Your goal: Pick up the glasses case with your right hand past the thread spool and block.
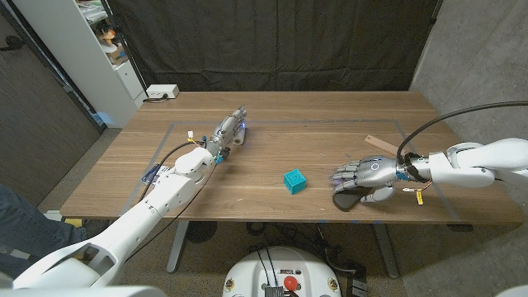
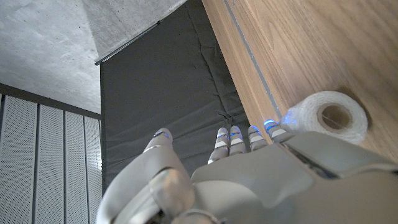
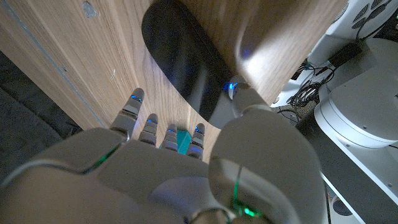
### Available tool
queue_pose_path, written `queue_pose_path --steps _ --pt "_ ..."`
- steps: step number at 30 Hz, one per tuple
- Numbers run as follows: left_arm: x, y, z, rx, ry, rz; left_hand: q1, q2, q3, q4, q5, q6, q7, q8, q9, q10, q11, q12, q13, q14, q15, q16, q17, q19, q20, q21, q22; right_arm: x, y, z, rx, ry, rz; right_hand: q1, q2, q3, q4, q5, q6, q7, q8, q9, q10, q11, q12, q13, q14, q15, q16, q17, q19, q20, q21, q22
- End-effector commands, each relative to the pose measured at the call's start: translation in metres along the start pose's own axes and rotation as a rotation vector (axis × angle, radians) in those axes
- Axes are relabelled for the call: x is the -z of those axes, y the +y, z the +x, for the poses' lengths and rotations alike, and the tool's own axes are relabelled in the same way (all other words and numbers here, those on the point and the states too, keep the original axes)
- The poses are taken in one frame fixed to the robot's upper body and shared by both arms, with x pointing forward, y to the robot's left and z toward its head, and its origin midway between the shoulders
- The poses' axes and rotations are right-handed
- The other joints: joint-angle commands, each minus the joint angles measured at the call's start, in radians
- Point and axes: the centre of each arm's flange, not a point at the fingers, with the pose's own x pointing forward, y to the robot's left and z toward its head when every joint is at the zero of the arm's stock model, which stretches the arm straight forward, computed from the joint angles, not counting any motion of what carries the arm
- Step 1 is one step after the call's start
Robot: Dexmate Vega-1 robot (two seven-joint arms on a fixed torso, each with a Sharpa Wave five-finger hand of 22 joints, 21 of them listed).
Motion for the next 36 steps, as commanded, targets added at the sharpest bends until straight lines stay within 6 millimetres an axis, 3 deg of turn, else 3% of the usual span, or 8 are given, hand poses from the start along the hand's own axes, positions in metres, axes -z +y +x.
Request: queue_pose_path --steps 1,7,16,22,25,32,36 --pt "0.005 -0.003 0.01 0.015 0.009 -0.011 -0.01 0.002 -0.004 -0.001 0.001 0.007 0.005 0.004 0.005 -0.001 -0.006 0.003 0.002 -0.002 0.004 0.004 0.001 0.0 0.011 0.002 0.003 0.006 0.007 0.002 -0.014 0.016 0.037 0.007 0.012 0.008 -0.001 0.009 0.015 -0.003 0.009 0.004 0.014 0.0 0.008 0.001 0.009 -0.002 0.012 0.001 0.017 0.004 0.012 0.002" --pt "0.006 -0.002 0.013 0.017 0.013 -0.011 -0.011 0.002 -0.005 -0.001 0.001 0.007 0.004 0.003 0.005 0.0 -0.003 0.003 0.003 -0.002 0.004 0.004 0.001 0.0 0.011 0.002 0.003 0.009 0.012 0.003 -0.028 0.027 0.067 0.015 0.017 0.014 -0.004 0.008 0.042 -0.004 0.013 0.003 0.045 -0.002 0.016 0.001 0.042 -0.015 0.022 -0.002 0.056 -0.001 0.024 0.003" --pt "0.007 -0.003 0.015 0.023 0.017 -0.012 -0.012 0.002 -0.006 -0.002 0.001 0.008 0.005 0.004 0.005 -0.001 -0.003 0.003 0.003 -0.002 0.004 0.004 0.001 -0.001 0.011 0.002 0.003 0.011 0.016 0.003 -0.01 0.03 0.1 0.039 0.027 0.029 -0.01 0.001 0.095 -0.005 0.014 0.004 0.134 -0.015 0.032 0.002 0.129 -0.042 0.043 -0.005 0.2 -0.009 0.056 0.003" --pt "0.007 -0.003 0.014 0.024 0.016 -0.013 -0.013 0.003 -0.007 -0.002 0.001 0.009 0.002 0.004 0.005 -0.001 -0.007 0.003 0.003 -0.003 0.002 0.004 0.001 -0.002 0.011 0.002 0.003 0.01 0.018 0.001 0.022 0.034 0.101 0.079 0.037 0.05 -0.019 -0.006 0.177 -0.004 0.027 0.005 0.206 -0.036 0.041 0.005 0.193 -0.074 0.055 -0.002 0.327 -0.022 0.074 0.001" --pt "0.008 -0.003 0.012 0.025 0.016 -0.015 -0.014 0.003 -0.007 -0.002 0.001 0.009 0.004 0.004 0.005 -0.001 -0.006 0.003 0.003 -0.003 0.003 0.004 0.001 -0.002 0.014 0.002 0.003 0.009 0.019 0.0 0.037 0.039 0.096 0.102 0.047 0.062 -0.022 -0.006 0.222 -0.004 0.036 0.006 0.223 -0.038 0.04 0.006 0.213 -0.088 0.059 0.001 0.361 -0.033 0.073 0.0" --pt "0.009 -0.004 0.008 0.024 0.013 -0.018 -0.015 0.002 -0.008 -0.003 0.001 0.009 0.003 0.004 0.005 -0.001 -0.007 0.003 0.003 -0.003 0.002 0.004 0.001 0.0 0.015 0.003 0.003 0.008 0.019 -0.001 0.063 0.05 0.085 0.149 0.069 0.055 -0.023 -0.015 0.315 -0.005 0.053 0.008 0.282 -0.074 0.05 0.008 0.254 -0.116 0.075 0.007 0.406 -0.061 0.065 0.0" --pt "0.009 -0.004 0.005 0.019 0.013 -0.019 -0.015 0.003 -0.008 -0.003 0.001 0.009 0.003 0.003 0.005 -0.001 -0.005 0.003 0.003 -0.003 0.003 0.004 0.002 0.0 0.015 0.003 0.003 0.008 0.019 -0.001 0.083 0.051 0.083 0.166 0.08 0.043 -0.019 -0.02 0.363 -0.002 0.059 0.007 0.318 -0.117 0.055 0.01 0.283 -0.134 0.09 0.014 0.426 -0.078 0.06 0.0"
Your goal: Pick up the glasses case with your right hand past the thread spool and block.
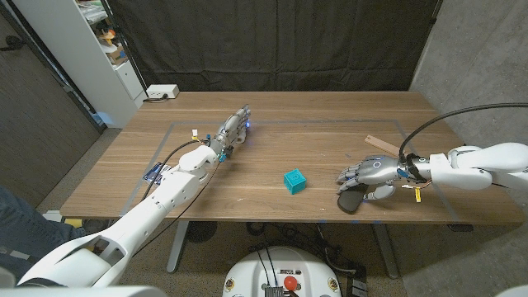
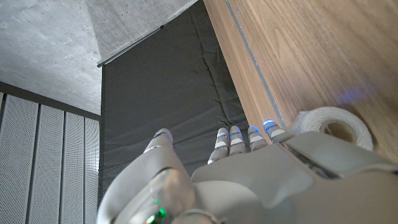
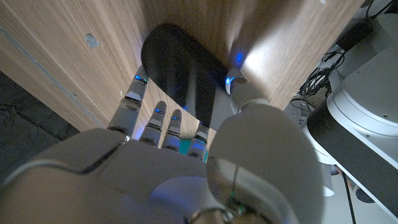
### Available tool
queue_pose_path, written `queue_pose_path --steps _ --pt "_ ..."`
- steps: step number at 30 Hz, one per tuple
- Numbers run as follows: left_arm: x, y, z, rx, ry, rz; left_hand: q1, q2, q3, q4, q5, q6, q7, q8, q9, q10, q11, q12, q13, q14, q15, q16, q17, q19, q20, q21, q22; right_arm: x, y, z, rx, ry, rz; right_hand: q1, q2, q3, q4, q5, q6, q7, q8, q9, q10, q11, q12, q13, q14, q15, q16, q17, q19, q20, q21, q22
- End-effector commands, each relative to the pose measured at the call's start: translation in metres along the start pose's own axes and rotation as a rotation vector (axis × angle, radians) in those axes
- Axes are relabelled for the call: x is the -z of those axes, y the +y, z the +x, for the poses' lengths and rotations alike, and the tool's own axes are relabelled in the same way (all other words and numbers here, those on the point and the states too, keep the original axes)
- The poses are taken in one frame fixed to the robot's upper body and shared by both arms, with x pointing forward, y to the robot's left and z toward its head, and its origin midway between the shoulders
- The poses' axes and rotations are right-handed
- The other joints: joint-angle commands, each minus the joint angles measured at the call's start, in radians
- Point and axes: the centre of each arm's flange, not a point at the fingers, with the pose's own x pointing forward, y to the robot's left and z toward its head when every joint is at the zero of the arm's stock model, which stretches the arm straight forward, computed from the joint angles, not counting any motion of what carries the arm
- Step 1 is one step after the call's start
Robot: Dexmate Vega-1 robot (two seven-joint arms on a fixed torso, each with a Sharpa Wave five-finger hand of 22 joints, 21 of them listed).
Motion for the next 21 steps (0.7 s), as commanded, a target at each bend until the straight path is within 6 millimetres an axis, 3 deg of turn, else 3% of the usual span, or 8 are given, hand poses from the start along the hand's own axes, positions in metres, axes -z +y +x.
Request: queue_pose_path --steps 1,5,6,8,16,21 --pt "0.0014 -0.0005 -0.0076 -0.006 -0.002 -0.003 -0.008 -0.001 -0.004 0.001 0.001 0.009 0.004 0.004 0.005 -0.003 -0.003 0.003 0.003 -0.004 0.003 0.004 0.002 -0.001 0.013 0.001 0.003 0.0003 0.002 -0.0024 0.053 0.01 -0.011 0.029 0.033 -0.014 0.005 -0.009 0.09 -0.005 0.014 0.004 0.045 -0.042 0.011 0.003 0.036 -0.014 0.02 0.009 0.033 -0.02 -0.005 0.006" --pt "0.0021 -0.001 -0.0105 -0.01 -0.001 -0.003 -0.008 -0.001 -0.004 0.001 0.001 0.012 0.005 0.004 0.005 -0.002 -0.003 0.003 0.003 -0.004 0.003 0.004 0.002 -0.002 0.014 0.001 0.003 -0.0001 0.003 -0.0017 0.067 0.007 -0.013 0.043 0.044 -0.026 0.006 -0.012 0.14 -0.003 0.02 0.002 0.087 -0.056 0.02 0.006 0.064 -0.027 0.037 0.017 0.065 -0.037 -0.004 0.006" --pt "0.0022 -0.0011 -0.0112 -0.011 -0.001 -0.004 -0.009 -0.001 -0.005 0.001 0.001 0.012 0.005 0.005 0.005 -0.002 -0.003 0.003 0.003 -0.005 0.003 0.004 0.002 -0.002 0.013 0.001 0.003 -0.0001 0.0034 -0.0014 0.068 0.006 -0.014 0.049 0.049 -0.032 0.007 -0.014 0.159 -0.003 0.021 0.002 0.101 -0.06 0.023 0.007 0.078 -0.031 0.046 0.022 0.071 -0.061 -0.007 0.006" --pt "0.0023 -0.0014 -0.0123 -0.012 0.0 -0.003 -0.009 -0.001 -0.005 0.0 0.001 0.012 0.005 0.004 0.005 -0.003 -0.001 0.003 0.003 -0.004 0.003 0.005 0.002 -0.001 0.015 0.002 0.003 -0.0002 0.0039 -0.001 0.073 0.005 -0.012 0.056 0.057 -0.036 0.008 -0.015 0.184 -0.003 0.025 0.002 0.123 -0.067 0.028 0.008 0.094 -0.04 0.056 0.027 0.082 -0.07 -0.007 0.007" --pt "0.0012 -0.0021 -0.0148 -0.015 -0.001 0.001 -0.01 0.0 -0.005 0.0 0.001 0.013 0.004 0.004 0.005 -0.003 -0.001 0.003 0.003 -0.003 0.004 0.005 0.002 -0.002 0.017 0.002 0.003 0.0002 0.0054 -0.0001 0.091 0.002 -0.037 0.097 0.089 -0.065 0.007 -0.021 0.279 0.006 0.038 0.008 0.213 -0.079 0.055 0.027 0.174 -0.067 0.117 0.063 0.144 -0.122 -0.004 0.009" --pt "-0.0007 -0.0018 -0.014 -0.014 -0.005 0.005 -0.01 0.001 -0.006 -0.001 0.002 0.014 0.003 0.005 0.005 -0.003 -0.002 0.003 0.003 -0.004 0.002 0.005 0.002 -0.002 0.016 0.002 0.003 0.0007 0.0036 -0.0011 0.108 0.011 -0.047 0.128 0.106 -0.083 0.003 -0.023 0.363 0.021 0.062 0.015 0.264 -0.075 0.075 0.043 0.204 -0.089 0.152 0.094 0.184 -0.15 0.002 0.012"
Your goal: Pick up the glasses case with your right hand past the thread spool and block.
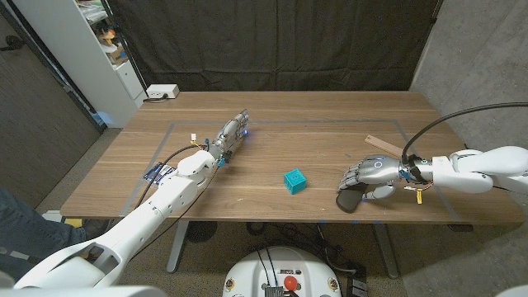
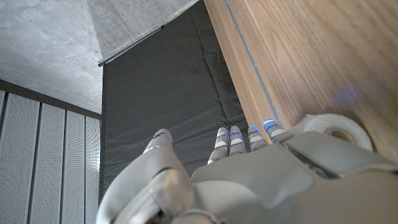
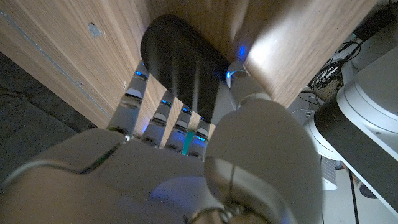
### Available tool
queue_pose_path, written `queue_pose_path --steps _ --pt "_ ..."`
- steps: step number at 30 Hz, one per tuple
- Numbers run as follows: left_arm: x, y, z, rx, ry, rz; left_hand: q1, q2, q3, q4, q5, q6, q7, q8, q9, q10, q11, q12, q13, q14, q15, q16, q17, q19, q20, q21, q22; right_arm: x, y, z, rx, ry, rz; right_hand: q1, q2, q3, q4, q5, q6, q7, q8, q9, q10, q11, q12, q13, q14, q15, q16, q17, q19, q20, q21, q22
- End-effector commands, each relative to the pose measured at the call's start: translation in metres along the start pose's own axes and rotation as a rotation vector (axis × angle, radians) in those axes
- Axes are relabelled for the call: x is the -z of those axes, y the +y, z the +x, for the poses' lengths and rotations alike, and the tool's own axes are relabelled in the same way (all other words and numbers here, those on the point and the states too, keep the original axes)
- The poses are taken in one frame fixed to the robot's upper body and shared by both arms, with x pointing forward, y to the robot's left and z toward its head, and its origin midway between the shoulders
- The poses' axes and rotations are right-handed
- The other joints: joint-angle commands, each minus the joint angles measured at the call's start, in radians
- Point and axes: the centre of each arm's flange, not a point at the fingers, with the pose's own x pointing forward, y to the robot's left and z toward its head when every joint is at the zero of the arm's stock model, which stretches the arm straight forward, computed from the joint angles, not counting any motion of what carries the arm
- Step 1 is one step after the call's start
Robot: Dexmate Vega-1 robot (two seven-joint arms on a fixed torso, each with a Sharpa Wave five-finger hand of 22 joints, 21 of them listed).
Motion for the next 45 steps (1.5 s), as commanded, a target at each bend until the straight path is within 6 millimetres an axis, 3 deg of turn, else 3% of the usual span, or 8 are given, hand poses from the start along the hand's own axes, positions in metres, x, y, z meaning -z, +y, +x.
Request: queue_pose_path --steps 1,8,17,45 --pt "-0.007 0.0 -0.001 -0.001 -0.019 0.005 -0.008 0.003 -0.006 -0.001 0.002 0.005 0.0 0.004 0.005 -0.004 -0.002 0.003 0.003 -0.004 0.002 0.005 0.002 0.0 0.0 0.002 0.003 0.0 -0.001 0.0 0.037 0.007 -0.025 0.129 0.112 -0.019 -0.001 -0.001 0.369 0.012 0.028 0.01 0.047 0.006 0.021 0.016 0.041 -0.061 0.038 0.031 0.143 -0.132 0.007 0.006" --pt "-0.02 -0.003 0.005 0.018 -0.05 0.017 -0.008 0.004 -0.007 -0.002 0.002 0.004 0.001 0.004 0.005 -0.003 0.002 0.003 0.003 -0.004 0.002 0.005 0.002 0.0 -0.002 0.002 0.003 0.002 -0.006 -0.003 0.045 0.025 -0.026 0.152 0.127 -0.032 -0.001 0.001 0.405 0.022 0.038 0.014 0.086 -0.001 0.038 0.028 0.076 -0.074 0.072 0.06 0.171 -0.157 0.013 0.008" --pt "-0.032 -0.007 0.011 0.037 -0.076 0.027 -0.008 0.005 -0.007 -0.003 0.002 0.003 0.003 0.003 0.005 -0.006 0.005 0.002 0.003 -0.005 0.003 0.004 0.002 0.0 -0.003 0.002 0.003 0.003 -0.011 -0.007 0.049 0.048 -0.023 0.165 0.134 -0.037 -0.002 0.004 0.426 0.029 0.045 0.018 0.108 -0.001 0.048 0.035 0.096 -0.078 0.086 0.072 0.181 -0.162 0.015 0.008" --pt "-0.035 -0.007 0.016 0.053 -0.094 0.021 -0.009 0.005 -0.009 -0.007 0.002 0.004 0.002 0.003 0.005 -0.004 0.004 0.003 0.003 -0.006 0.001 0.004 0.001 -0.001 -0.008 0.002 0.003 -0.001 -0.037 -0.019 0.052 0.083 -0.015 0.176 0.144 -0.04 0.003 0.011 0.45 0.029 0.054 0.023 0.135 -0.008 0.062 0.05 0.134 -0.083 0.094 0.085 0.191 -0.169 0.016 0.01"
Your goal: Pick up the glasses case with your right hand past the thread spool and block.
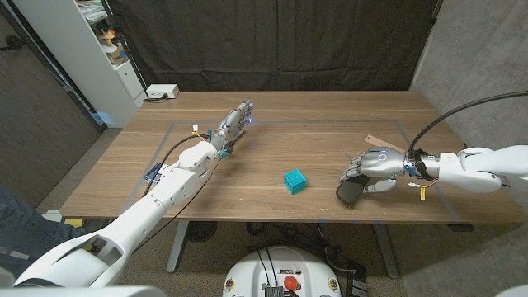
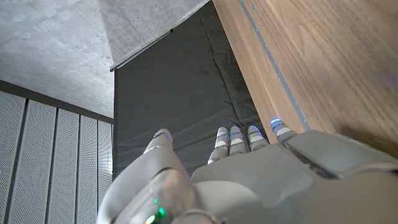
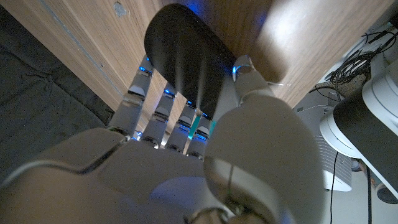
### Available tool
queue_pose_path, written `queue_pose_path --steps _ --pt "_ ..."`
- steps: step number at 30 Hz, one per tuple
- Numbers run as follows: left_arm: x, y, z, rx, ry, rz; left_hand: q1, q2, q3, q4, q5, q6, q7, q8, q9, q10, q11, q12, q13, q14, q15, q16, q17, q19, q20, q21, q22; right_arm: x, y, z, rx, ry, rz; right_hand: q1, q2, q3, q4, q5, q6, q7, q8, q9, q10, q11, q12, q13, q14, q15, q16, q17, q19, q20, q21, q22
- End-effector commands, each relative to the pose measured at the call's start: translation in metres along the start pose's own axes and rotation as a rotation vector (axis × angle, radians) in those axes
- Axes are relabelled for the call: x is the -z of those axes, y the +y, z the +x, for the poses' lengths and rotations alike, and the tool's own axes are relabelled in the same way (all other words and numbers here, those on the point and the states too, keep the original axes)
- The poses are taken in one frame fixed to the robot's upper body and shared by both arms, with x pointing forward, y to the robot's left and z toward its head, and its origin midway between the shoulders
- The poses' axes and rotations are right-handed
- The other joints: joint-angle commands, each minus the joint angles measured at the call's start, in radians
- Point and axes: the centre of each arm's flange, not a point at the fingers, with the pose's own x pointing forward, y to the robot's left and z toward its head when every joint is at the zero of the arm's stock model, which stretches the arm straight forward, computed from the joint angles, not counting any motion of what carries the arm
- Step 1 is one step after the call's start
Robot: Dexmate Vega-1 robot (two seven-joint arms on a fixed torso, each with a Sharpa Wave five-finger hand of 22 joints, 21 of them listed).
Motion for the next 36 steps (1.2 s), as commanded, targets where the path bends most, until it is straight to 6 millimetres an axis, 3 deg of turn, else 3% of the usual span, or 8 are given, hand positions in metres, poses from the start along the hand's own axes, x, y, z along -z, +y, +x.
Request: queue_pose_path --steps 1,36 --pt "-0.003 0.001 0.001 0.009 -0.012 -0.003 -0.005 0.001 -0.003 -0.002 0.002 0.003 0.002 0.003 0.005 -0.004 0.005 0.003 0.003 -0.006 0.002 0.004 0.002 0.002 -0.004 0.002 0.003 -0.002 -0.013 -0.005 -0.012 0.014 0.003 0.145 0.156 0.005 0.008 0.009 0.398 0.023 0.006 0.005 0.017 -0.009 0.004 0.005 0.014 -0.08 0.002 0.005 0.129 -0.121 0.008 0.005" --pt "-0.013 0.003 0.003 0.042 -0.033 0.006 -0.005 0.004 -0.004 -0.006 0.002 0.003 0.004 0.003 0.005 -0.006 0.013 0.003 0.003 -0.008 0.0 0.004 0.001 -0.001 -0.007 0.001 0.003 0.0 -0.052 -0.015 -0.005 0.075 0.009 0.153 0.168 0.011 0.01 0.019 0.391 0.015 0.002 0.008 0.01 -0.016 -0.001 0.019 0.03 -0.091 -0.009 0.012 0.123 -0.116 0.002 0.005"
